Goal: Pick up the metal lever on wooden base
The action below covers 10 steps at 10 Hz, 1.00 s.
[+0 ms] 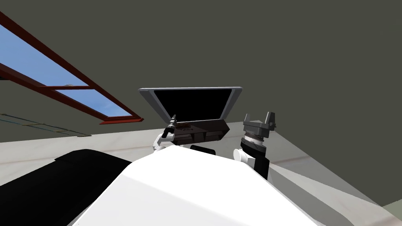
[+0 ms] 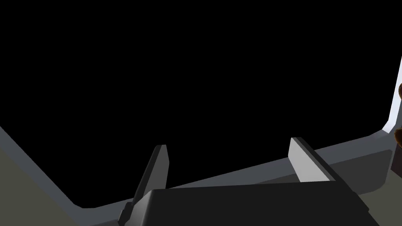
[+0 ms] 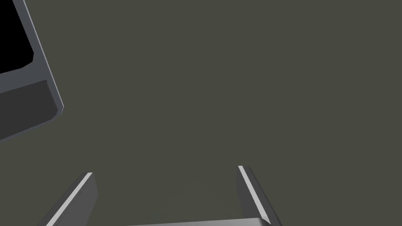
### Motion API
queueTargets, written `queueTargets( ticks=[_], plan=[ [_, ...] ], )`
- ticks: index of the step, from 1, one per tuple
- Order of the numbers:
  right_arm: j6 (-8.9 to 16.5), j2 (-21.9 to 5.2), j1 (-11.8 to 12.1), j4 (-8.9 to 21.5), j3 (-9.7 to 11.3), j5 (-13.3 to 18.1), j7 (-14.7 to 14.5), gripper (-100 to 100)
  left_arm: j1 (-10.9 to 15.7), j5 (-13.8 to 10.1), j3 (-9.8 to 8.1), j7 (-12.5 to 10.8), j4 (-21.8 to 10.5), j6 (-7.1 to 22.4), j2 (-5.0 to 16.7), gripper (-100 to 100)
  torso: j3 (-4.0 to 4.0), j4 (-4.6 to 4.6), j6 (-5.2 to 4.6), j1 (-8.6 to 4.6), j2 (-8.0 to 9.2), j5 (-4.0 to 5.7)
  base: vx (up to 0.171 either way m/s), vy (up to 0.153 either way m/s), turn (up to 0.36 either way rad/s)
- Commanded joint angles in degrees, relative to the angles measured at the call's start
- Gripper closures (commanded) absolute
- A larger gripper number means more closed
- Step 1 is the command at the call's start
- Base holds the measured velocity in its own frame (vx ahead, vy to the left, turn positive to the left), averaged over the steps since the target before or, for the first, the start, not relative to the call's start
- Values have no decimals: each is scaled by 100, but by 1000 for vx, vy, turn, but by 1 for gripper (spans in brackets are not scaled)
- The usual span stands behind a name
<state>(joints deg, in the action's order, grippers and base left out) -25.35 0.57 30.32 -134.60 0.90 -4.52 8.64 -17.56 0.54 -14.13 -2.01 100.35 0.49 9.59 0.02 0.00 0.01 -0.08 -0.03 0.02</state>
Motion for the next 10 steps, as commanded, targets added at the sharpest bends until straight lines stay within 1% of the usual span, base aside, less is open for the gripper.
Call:
queueTargets(
  ticks=[1,2,3,4,5,6,7,8,9,10],
  plan=[
    [0,0,0,0,0,0,0,0,116,-20,-123,-69,-272,286,86,-100,0,0,0,0,0,0,5,-21,-55],
    [0,0,0,0,0,0,0,0,116,-20,-123,-69,-272,338,86,-100,0,0,-1,1,-1,0,7,-17,-24],
    [0,0,0,0,0,0,0,0,232,-10,-215,-101,-458,611,114,-100,0,0,1,2,0,0,7,-28,-47],
    [0,0,0,0,0,0,0,0,232,-10,-215,-101,-487,611,114,-100,0,0,-1,-1,0,0,6,-22,-24],
    [0,0,0,0,0,0,0,0,354,3,-306,-132,-664,898,147,-100,0,0,0,0,0,0,13,-27,-53],
    [0,0,0,0,0,0,0,0,354,3,-306,-132,-703,898,147,-100,2,0,-1,-1,-3,0,11,-24,-28],
    [0,0,0,0,0,0,0,0,480,17,-395,-162,-916,1118,185,-100,1,0,1,0,-2,0,16,-33,-54],
    [0,0,0,0,0,0,0,0,480,17,-395,-162,-916,1197,185,-100,2,-1,-1,-4,-4,1,11,-33,-31],
    [0,0,0,0,0,0,0,0,609,33,-483,-193,-1126,1395,229,-100,1,-1,1,-4,-2,1,11,-38,-64],
    [0,0,0,0,0,0,0,0,609,33,-483,-193,-1126,1505,229,-100,1,0,-1,-6,-2,1,16,-31,-26]
  ],
)
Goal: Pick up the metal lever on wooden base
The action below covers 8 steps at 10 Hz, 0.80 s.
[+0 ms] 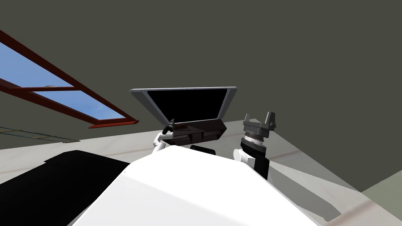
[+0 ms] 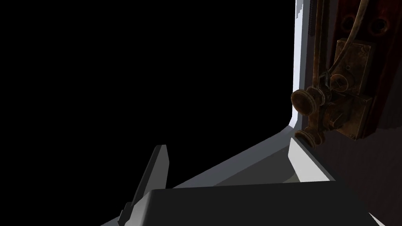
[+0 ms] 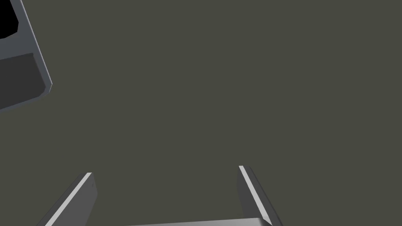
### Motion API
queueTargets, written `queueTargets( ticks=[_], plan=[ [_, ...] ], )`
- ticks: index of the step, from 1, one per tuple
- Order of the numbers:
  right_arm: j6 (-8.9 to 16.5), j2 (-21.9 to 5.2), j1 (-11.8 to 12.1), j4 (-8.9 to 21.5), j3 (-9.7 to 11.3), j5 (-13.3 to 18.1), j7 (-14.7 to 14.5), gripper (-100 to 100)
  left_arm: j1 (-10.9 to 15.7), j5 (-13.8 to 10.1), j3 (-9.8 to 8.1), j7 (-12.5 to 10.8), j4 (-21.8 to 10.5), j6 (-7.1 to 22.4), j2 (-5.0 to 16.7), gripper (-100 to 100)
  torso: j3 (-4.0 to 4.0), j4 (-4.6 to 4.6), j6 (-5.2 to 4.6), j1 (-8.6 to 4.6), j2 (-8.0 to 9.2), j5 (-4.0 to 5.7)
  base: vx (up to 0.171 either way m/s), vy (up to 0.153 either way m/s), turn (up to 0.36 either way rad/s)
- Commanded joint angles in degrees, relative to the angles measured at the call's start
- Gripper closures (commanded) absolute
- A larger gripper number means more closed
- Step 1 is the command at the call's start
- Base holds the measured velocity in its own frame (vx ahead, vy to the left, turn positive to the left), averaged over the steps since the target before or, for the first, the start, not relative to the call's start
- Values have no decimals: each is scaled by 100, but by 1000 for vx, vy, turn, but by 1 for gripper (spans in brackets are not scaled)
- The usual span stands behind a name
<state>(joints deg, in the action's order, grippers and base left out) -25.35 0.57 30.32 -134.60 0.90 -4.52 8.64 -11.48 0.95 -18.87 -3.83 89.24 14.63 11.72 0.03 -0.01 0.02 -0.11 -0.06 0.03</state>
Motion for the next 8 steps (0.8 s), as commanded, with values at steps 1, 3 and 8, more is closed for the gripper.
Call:
queueTargets(
  ticks=[1,3,8],
  plan=[
    [0,0,0,0,0,0,0,0,134,9,-96,-41,-222,286,66,-100,0,0,0,0,0,0,23,-39,-54],
    [0,0,0,0,0,0,0,0,268,27,-181,-70,-424,573,121,-100,0,0,0,-1,-1,0,20,-35,-41],
    [0,0,0,0,0,0,0,0,534,64,-344,-126,-807,1242,247,-100,0,0,0,1,0,0,17,-32,-38]
  ],
)
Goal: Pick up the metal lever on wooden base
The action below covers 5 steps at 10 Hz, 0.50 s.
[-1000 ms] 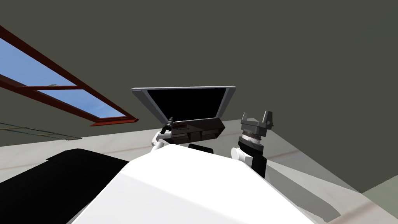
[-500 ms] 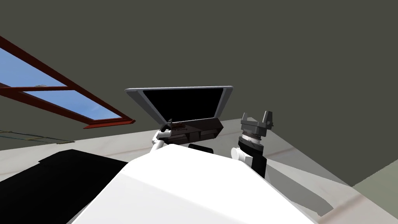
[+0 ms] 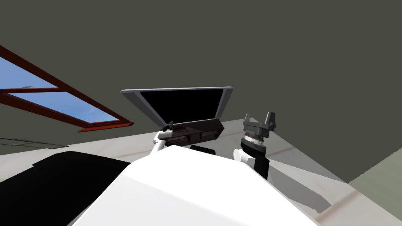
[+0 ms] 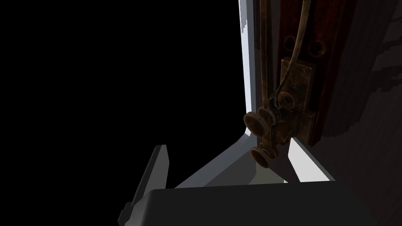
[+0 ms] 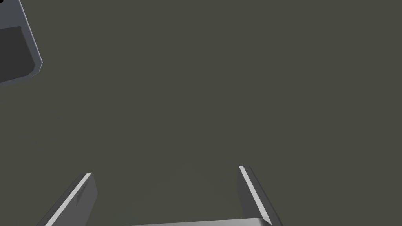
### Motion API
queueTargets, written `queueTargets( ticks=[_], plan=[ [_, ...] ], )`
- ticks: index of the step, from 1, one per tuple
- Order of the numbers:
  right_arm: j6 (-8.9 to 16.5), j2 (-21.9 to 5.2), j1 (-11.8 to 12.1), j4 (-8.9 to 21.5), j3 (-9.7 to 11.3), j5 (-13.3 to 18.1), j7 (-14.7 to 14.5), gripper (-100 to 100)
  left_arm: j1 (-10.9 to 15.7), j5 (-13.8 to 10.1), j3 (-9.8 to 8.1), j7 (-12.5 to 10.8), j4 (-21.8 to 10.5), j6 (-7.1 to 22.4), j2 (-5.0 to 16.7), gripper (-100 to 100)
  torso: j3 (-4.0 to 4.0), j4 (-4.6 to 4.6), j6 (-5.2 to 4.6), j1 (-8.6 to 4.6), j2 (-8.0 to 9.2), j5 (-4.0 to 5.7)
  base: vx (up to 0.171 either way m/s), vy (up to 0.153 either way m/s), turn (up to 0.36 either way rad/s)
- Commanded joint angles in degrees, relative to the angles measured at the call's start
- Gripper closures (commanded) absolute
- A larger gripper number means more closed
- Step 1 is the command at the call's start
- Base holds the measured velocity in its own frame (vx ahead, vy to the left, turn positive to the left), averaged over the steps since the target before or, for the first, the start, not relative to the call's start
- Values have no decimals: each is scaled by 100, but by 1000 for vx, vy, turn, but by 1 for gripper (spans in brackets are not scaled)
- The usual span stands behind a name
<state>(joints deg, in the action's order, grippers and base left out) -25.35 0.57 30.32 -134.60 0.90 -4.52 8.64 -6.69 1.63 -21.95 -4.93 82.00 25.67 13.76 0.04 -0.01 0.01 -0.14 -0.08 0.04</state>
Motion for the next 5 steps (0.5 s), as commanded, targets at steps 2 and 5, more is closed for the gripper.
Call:
queueTargets(
  ticks=[2,5],
  plan=[
    [0,0,0,0,0,0,0,0,184,13,-113,-43,-261,444,113,-100,0,0,2,1,0,0,26,-41,-40],
    [0,0,0,0,0,0,0,0,309,30,-188,-69,-428,855,187,-100,1,0,0,-1,-1,0,22,-37,-38]
  ],
)
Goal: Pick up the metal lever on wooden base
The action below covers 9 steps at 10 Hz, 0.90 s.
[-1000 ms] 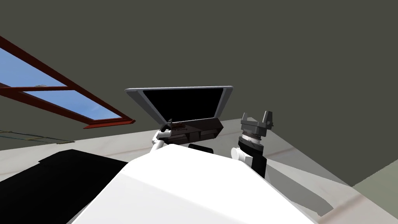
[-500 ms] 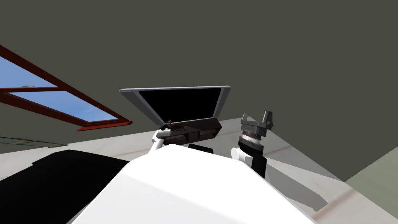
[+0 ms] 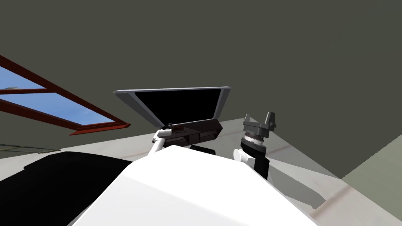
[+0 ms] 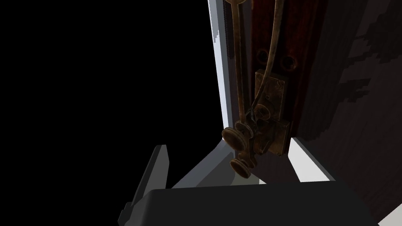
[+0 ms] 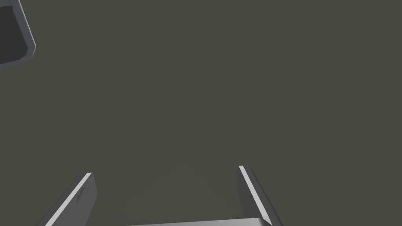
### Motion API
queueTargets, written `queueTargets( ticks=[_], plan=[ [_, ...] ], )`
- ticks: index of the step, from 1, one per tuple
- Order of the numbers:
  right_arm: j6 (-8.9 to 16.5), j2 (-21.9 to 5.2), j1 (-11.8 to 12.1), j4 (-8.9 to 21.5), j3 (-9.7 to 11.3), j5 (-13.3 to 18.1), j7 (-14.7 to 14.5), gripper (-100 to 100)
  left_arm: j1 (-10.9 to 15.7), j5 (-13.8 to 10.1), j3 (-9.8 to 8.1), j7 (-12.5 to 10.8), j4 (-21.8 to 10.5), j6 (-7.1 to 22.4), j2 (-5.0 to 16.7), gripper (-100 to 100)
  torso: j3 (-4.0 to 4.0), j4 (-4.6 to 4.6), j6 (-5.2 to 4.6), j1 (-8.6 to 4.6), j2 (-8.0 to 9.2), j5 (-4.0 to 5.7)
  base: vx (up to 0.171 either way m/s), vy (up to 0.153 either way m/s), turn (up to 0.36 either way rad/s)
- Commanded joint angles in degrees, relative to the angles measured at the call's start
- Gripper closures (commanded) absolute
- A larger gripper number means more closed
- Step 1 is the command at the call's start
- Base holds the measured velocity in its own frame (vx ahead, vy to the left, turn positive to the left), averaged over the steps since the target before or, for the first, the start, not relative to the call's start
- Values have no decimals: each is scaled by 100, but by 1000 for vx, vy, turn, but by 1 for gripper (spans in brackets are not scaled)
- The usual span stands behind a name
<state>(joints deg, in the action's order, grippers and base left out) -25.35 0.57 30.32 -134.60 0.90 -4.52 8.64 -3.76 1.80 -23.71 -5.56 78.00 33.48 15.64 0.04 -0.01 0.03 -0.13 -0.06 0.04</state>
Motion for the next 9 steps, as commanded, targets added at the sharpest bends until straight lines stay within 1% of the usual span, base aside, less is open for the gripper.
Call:
queueTargets(
  ticks=[1,2,3,4,5,6,9],
  plan=[
    [0,0,0,0,0,0,0,0,135,31,-82,-31,-185,286,77,-100,0,0,0,0,0,0,25,-41,-60],
    [0,0,0,0,0,0,0,0,135,31,-82,-31,-185,354,77,-100,1,0,-2,-2,-2,0,26,-31,-24],
    [0,0,0,0,0,0,0,0,247,46,-149,-54,-329,585,153,-100,1,0,0,1,-2,0,28,-39,-53],
    [0,0,0,0,0,0,0,0,351,59,-210,-75,-461,751,228,-100,1,0,-1,-1,-3,0,40,-46,-84],
    [0,0,0,0,0,0,0,0,351,59,-210,-75,-461,856,228,-100,4,-1,-2,-3,-7,1,37,-32,-17],
    [0,0,0,0,0,0,0,0,446,71,-267,-95,-579,1067,300,-100,4,-1,1,1,-6,0,33,-33,-28],
    [0,0,0,0,0,0,0,0,667,97,-401,-142,-856,1572,488,-100,4,-1,-1,-3,-8,1,32,-37,-43]
  ],
)
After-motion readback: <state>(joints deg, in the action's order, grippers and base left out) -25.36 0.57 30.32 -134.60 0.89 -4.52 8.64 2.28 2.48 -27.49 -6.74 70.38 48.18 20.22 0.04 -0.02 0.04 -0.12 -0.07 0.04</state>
